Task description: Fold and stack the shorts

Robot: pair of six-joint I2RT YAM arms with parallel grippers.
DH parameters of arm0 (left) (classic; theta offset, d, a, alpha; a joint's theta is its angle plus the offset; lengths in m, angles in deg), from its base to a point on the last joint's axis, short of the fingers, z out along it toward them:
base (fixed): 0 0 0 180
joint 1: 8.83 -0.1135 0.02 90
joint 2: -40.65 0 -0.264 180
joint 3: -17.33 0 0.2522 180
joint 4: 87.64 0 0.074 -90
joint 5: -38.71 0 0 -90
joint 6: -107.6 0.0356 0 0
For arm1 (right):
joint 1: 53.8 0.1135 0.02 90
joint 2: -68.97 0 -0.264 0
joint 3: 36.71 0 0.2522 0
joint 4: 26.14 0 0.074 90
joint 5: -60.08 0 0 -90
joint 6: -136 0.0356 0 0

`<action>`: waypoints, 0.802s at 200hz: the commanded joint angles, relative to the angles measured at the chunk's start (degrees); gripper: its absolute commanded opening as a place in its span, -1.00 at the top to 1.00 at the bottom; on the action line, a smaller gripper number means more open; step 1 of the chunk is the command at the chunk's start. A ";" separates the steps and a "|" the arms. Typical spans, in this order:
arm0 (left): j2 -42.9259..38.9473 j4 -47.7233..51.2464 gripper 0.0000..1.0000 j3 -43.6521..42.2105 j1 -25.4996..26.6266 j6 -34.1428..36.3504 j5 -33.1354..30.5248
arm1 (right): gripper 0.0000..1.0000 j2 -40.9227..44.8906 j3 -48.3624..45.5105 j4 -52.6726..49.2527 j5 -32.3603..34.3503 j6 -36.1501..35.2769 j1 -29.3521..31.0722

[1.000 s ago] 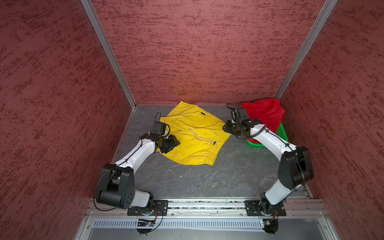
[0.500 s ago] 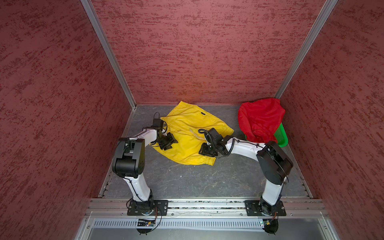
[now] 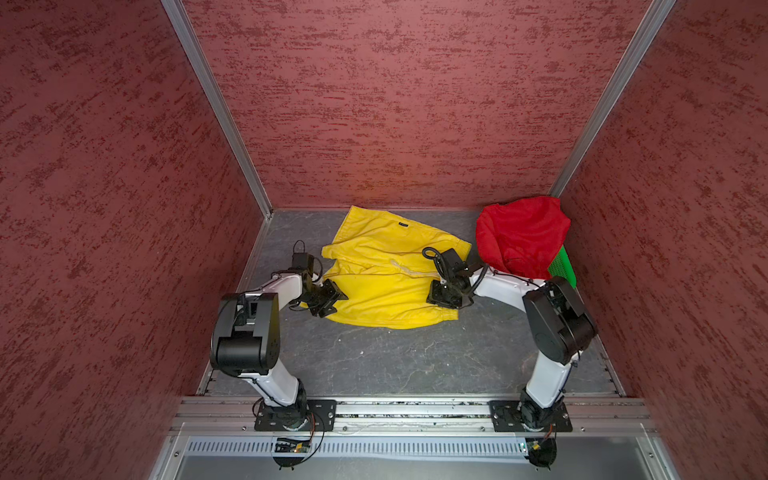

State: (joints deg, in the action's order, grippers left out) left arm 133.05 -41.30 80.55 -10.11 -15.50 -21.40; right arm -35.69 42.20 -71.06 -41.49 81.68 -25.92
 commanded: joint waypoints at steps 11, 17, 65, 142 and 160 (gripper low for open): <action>-6.20 0.02 -0.21 0.12 1.23 -1.93 -0.23 | -0.01 9.12 3.22 -6.36 2.21 0.10 -0.42; -6.82 0.03 -0.21 0.25 1.47 -2.20 -0.35 | -0.03 11.37 1.62 -5.42 1.61 1.89 -0.80; -7.52 0.73 -0.21 -0.50 2.03 -2.85 -1.90 | -0.12 30.73 -22.59 10.23 -2.95 24.68 -6.57; -5.88 1.36 -0.21 0.65 2.30 -2.32 -2.28 | -0.19 30.93 -38.88 35.78 -5.10 41.34 -12.75; -5.64 1.30 -0.21 0.83 2.33 -2.32 -2.45 | -0.22 28.34 -38.60 38.11 -5.13 42.67 -12.94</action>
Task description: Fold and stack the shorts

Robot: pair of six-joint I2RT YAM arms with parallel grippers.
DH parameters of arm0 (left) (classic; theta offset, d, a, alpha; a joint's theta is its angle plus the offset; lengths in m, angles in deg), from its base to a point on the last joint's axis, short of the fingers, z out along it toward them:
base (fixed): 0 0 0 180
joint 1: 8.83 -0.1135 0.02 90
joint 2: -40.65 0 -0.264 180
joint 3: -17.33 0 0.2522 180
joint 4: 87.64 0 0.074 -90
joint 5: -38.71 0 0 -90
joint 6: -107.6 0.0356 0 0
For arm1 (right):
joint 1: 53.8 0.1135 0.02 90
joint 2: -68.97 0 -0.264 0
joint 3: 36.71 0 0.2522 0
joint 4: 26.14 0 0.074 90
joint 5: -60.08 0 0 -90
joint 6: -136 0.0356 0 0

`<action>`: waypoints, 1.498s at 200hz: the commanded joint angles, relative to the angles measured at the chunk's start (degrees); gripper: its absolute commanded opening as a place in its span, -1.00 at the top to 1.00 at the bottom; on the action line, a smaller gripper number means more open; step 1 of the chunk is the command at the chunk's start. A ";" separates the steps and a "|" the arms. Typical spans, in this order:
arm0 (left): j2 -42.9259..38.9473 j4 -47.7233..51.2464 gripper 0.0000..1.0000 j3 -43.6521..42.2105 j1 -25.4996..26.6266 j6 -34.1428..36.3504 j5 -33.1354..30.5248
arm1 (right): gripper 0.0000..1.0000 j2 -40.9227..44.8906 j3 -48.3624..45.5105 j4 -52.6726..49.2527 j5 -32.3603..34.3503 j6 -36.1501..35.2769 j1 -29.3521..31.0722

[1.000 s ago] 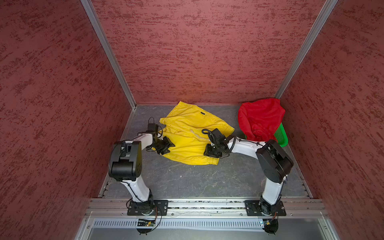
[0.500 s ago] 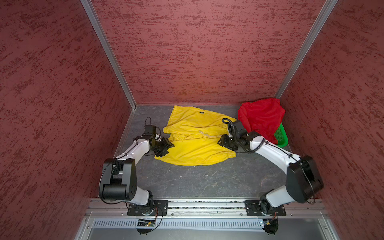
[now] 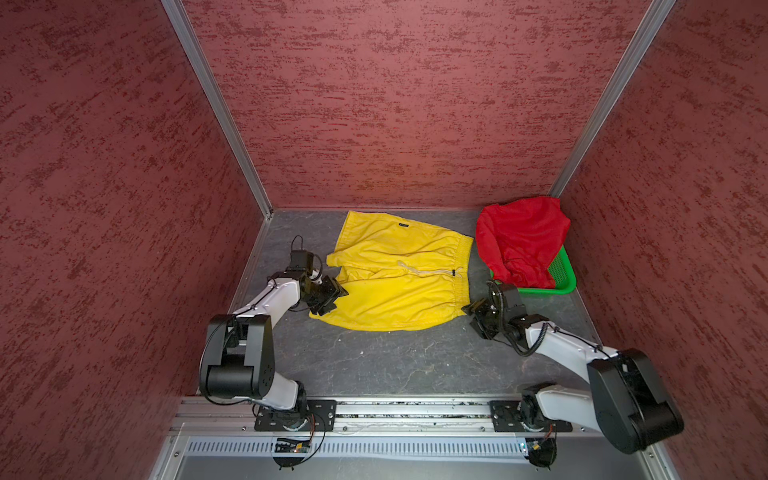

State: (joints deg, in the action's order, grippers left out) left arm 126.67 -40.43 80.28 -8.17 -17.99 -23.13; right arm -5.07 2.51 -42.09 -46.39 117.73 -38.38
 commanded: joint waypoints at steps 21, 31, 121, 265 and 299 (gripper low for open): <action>0.95 0.35 -0.21 0.95 0.26 0.08 -1.30 | -0.25 -4.05 1.72 9.76 -0.03 7.32 -0.58; 1.14 0.39 -0.21 0.79 0.23 0.08 -1.35 | -0.25 -4.95 1.85 9.88 -0.03 7.68 -0.73; -6.84 11.88 -0.21 1.18 -6.06 -3.27 -4.30 | 1.00 -3.36 3.11 0.57 0.50 5.63 -1.27; -7.12 7.40 -0.20 -7.98 -15.21 -5.71 -2.35 | 1.00 -2.70 5.31 -4.19 -0.81 1.58 -0.76; -3.11 3.99 -0.14 -6.96 -14.96 -5.71 -2.49 | 1.00 -1.90 4.97 -4.57 -0.61 1.55 -0.67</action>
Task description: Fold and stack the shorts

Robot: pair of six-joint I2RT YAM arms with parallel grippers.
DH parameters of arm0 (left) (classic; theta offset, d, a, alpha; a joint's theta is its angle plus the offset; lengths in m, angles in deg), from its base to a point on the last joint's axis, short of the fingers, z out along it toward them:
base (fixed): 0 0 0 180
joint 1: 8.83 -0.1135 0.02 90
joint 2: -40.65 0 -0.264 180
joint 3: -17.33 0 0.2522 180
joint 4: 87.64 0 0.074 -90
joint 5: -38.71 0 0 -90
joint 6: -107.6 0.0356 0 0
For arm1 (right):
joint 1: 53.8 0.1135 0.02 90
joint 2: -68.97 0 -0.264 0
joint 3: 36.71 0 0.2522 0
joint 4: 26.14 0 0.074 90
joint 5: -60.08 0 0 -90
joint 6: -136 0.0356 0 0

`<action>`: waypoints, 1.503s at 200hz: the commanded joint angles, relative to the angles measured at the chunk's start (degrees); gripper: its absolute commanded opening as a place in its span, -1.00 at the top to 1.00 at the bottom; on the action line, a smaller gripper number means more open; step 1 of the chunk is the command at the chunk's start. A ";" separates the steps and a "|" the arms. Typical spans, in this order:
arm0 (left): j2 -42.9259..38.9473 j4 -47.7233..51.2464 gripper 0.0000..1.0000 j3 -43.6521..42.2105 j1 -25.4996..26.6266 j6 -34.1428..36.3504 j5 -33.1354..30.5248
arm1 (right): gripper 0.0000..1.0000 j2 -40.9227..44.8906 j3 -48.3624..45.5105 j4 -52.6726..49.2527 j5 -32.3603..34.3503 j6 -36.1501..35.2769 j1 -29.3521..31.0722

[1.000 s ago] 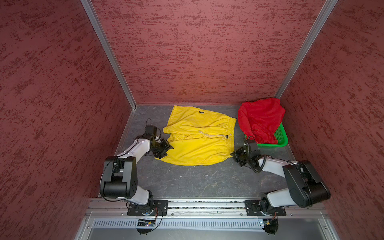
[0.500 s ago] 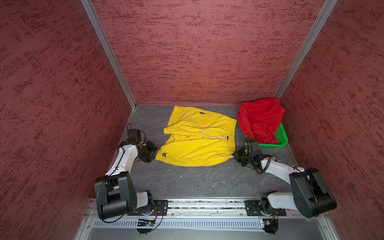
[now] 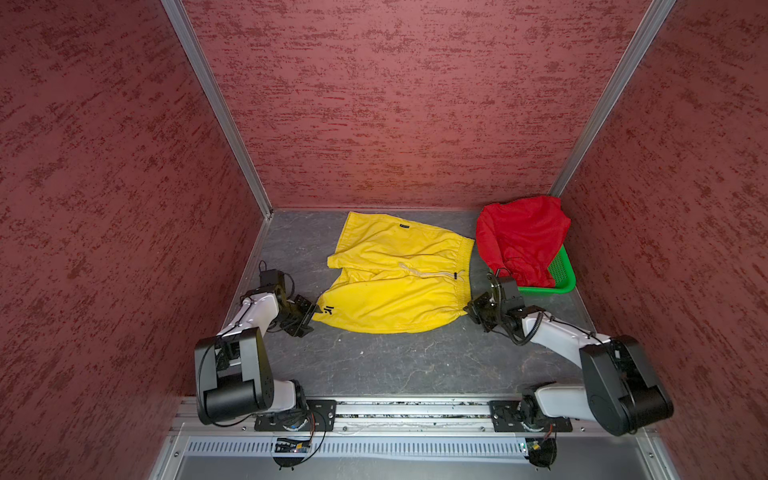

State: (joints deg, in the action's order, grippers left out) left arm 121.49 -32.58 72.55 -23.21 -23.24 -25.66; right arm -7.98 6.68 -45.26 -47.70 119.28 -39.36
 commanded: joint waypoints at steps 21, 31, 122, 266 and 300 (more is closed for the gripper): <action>4.47 -4.78 -0.08 1.74 0.57 -0.21 -0.30 | 1.00 1.52 0.53 -1.58 0.80 0.11 0.55; 5.21 -5.64 -0.01 1.80 0.94 -0.27 -0.57 | 1.00 1.94 0.27 -1.52 0.82 0.25 0.55; -1.66 2.66 1.00 12.47 2.42 3.44 -6.15 | 1.00 9.44 7.85 -7.38 3.51 -2.88 0.68; -9.71 26.83 1.00 73.77 -1.64 15.70 -16.82 | 1.00 10.44 67.06 -23.35 -2.25 -31.79 0.24; -9.48 26.65 1.00 76.32 -2.74 17.19 -17.65 | 1.00 6.83 73.77 -29.08 -5.17 -32.38 0.25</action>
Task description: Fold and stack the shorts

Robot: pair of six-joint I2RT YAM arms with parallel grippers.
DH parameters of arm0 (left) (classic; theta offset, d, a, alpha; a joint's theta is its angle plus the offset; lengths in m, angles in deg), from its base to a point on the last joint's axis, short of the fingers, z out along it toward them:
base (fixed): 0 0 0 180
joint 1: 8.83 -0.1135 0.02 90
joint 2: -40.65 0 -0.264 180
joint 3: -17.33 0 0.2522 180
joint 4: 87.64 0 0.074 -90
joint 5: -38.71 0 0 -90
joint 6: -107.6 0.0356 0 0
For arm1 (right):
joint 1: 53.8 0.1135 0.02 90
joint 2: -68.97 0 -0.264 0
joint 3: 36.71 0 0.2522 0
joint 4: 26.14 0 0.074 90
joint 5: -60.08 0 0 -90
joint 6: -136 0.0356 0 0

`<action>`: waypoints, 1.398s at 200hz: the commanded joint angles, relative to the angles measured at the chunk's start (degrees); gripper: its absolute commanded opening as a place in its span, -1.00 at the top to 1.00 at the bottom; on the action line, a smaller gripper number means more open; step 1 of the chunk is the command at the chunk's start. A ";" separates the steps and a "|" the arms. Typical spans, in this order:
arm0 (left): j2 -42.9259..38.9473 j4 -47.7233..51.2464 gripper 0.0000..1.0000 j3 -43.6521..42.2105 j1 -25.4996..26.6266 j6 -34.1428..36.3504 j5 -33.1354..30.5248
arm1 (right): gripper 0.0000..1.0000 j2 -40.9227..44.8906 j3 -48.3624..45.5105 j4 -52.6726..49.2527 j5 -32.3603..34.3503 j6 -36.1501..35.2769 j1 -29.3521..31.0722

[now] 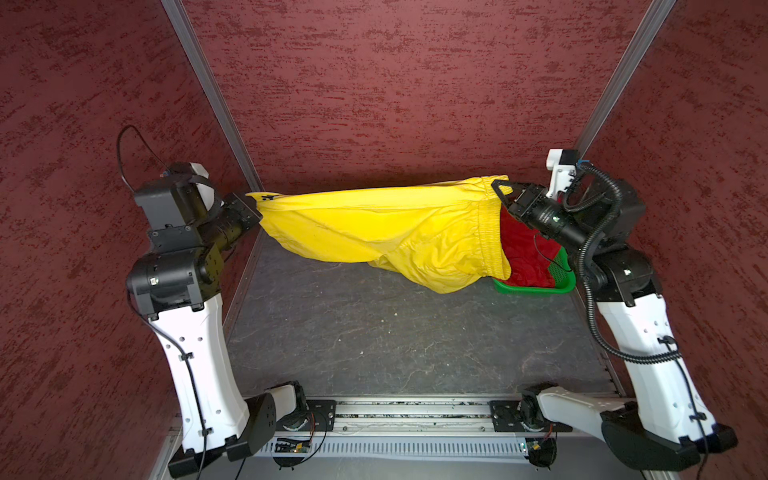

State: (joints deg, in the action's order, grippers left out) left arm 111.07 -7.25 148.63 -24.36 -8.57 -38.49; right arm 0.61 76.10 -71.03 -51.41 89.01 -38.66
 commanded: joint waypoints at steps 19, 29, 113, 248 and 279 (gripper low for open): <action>3.17 -0.48 1.00 -1.72 -2.28 2.32 -2.66 | 1.00 -6.01 6.11 -3.23 -2.29 -2.04 -0.49; 5.04 -2.59 1.00 -3.20 -2.27 1.80 -1.17 | 1.00 -9.39 7.31 -2.32 -3.28 -1.96 -0.46; 29.28 -16.69 1.00 16.13 -2.50 -4.02 8.39 | 1.00 -61.05 71.21 -4.21 -11.38 1.06 -1.99; -12.91 -20.41 1.00 -59.23 -4.42 -9.65 4.56 | 1.00 -8.85 -40.07 15.83 -8.11 5.62 -1.39; -15.01 -14.98 1.00 -66.44 -4.15 -11.21 3.10 | 1.00 -7.49 -49.07 11.87 -6.51 5.55 1.11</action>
State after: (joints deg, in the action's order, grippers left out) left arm 99.77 -26.88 83.48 -28.32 -17.84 -32.85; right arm -10.01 29.61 -59.21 -60.37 93.03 -39.43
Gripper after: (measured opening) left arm 0.068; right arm 0.086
